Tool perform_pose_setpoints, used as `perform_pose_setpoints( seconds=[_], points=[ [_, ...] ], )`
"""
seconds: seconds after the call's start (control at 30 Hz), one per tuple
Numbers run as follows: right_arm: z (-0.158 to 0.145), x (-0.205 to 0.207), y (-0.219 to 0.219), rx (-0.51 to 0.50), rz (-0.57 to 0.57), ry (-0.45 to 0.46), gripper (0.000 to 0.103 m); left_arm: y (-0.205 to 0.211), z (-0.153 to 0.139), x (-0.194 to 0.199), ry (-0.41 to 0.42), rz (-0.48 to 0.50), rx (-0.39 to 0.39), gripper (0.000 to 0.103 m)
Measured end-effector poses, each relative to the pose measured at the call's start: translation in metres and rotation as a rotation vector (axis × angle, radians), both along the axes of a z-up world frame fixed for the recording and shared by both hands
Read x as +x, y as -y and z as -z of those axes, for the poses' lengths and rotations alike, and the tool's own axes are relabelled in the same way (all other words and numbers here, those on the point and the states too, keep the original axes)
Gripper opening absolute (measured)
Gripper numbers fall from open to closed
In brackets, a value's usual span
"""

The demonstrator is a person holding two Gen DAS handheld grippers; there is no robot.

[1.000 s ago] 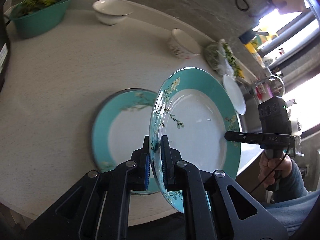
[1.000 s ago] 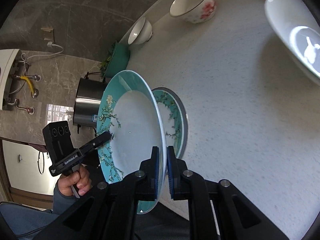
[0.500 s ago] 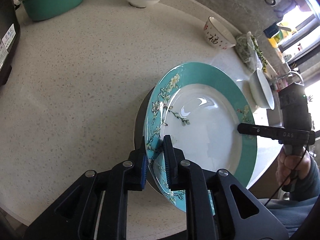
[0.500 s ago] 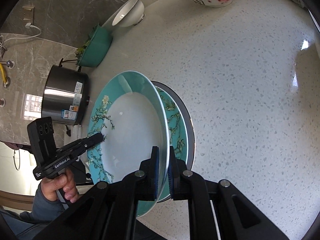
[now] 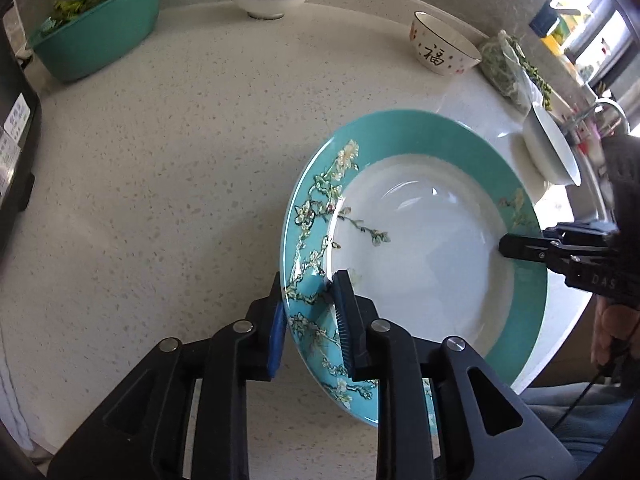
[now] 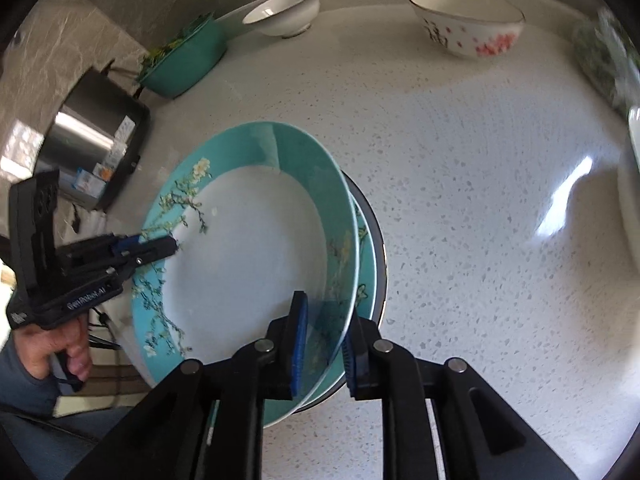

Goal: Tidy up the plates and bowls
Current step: 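Open both grippers and release the teal plate on the stack, then move both grippers to the large white bowl and close on its rim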

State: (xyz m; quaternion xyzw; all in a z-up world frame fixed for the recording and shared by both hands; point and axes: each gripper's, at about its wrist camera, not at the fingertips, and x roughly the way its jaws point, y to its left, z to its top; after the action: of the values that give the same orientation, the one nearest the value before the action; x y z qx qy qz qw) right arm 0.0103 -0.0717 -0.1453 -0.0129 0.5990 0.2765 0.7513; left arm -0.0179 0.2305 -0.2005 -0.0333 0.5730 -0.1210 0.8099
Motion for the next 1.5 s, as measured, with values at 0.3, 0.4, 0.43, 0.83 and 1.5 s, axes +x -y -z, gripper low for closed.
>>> perform_pose_setpoints(
  seconds=[0.3,0.4,0.43,0.83,1.5],
  points=[
    [-0.006,-0.019,-0.025,-0.202,-0.060,0.201,0.040,0.005,0.001,-0.001,0.032,0.009,0.019,0.024],
    [-0.002,-0.024,-0.035,-0.270,-0.071,0.239,0.046,0.004,0.000,-0.001,0.036,0.001,0.011,0.026],
    [-0.001,-0.026,-0.036,-0.284,-0.081,0.253,0.047,0.004,0.000,-0.002,0.037,-0.007,0.008,0.026],
    [-0.039,-0.005,0.061,0.082,-0.002,0.171,0.076,0.026,-0.093,0.004,0.270,-0.174,-0.019,0.103],
    [0.004,0.140,0.411,0.586,0.274,-0.197,0.082,0.329,-0.024,0.143,-0.046,-0.069,-0.192,0.102]
  ],
)
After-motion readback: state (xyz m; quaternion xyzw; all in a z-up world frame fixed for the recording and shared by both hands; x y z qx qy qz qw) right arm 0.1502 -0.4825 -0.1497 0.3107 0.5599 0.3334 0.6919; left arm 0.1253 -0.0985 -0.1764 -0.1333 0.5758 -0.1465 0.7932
